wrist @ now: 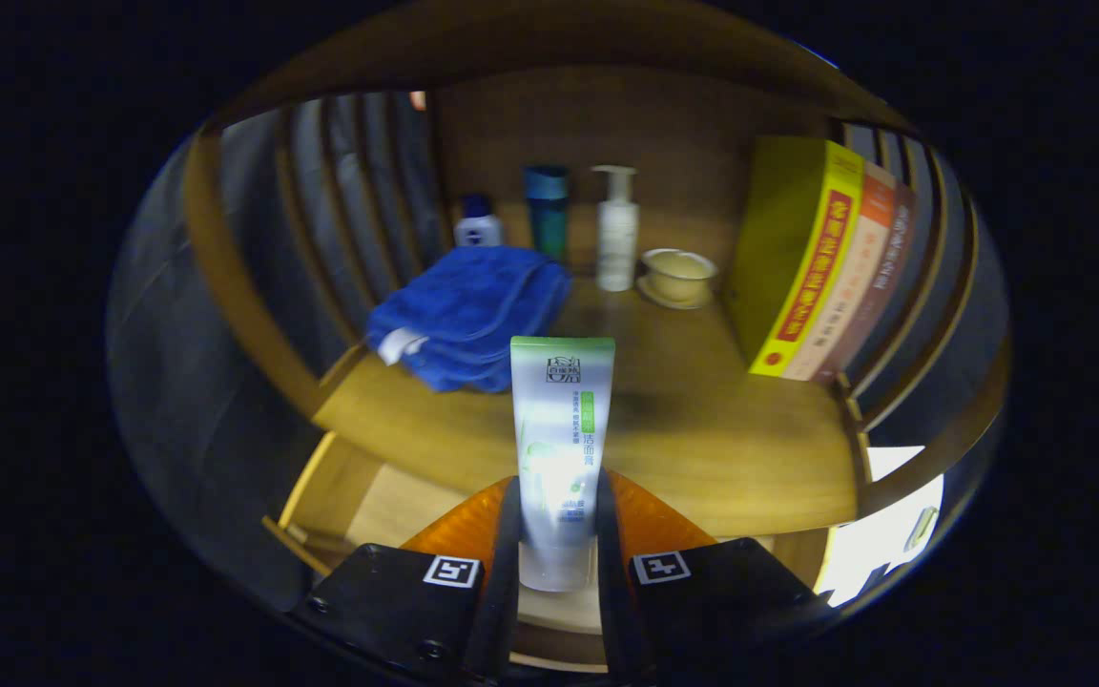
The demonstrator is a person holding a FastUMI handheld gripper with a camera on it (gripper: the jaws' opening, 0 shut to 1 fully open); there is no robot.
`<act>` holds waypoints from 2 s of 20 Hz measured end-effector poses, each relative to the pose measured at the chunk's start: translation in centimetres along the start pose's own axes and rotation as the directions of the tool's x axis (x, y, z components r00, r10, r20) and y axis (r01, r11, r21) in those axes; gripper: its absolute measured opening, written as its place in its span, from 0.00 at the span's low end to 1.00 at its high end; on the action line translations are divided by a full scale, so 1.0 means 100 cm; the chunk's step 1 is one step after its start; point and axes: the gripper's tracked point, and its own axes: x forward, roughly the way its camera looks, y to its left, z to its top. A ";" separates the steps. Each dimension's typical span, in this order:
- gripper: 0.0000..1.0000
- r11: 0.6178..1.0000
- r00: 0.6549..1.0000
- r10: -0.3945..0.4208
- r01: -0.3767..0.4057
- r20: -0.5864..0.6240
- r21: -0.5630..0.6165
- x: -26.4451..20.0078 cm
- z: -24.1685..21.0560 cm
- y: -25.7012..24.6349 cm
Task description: Pull open the drawer, take out the items inside it, and place them on the countertop above the cabinet.
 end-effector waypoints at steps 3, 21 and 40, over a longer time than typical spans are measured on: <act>0.45 0.997 0.998 -0.052 0.054 -0.032 0.057 0.024 -0.008 -0.012; 0.93 0.984 0.988 -0.154 0.153 -0.003 0.096 0.037 -0.002 -0.022; 0.92 0.989 0.725 -0.142 0.124 0.674 0.075 -0.170 -0.073 0.027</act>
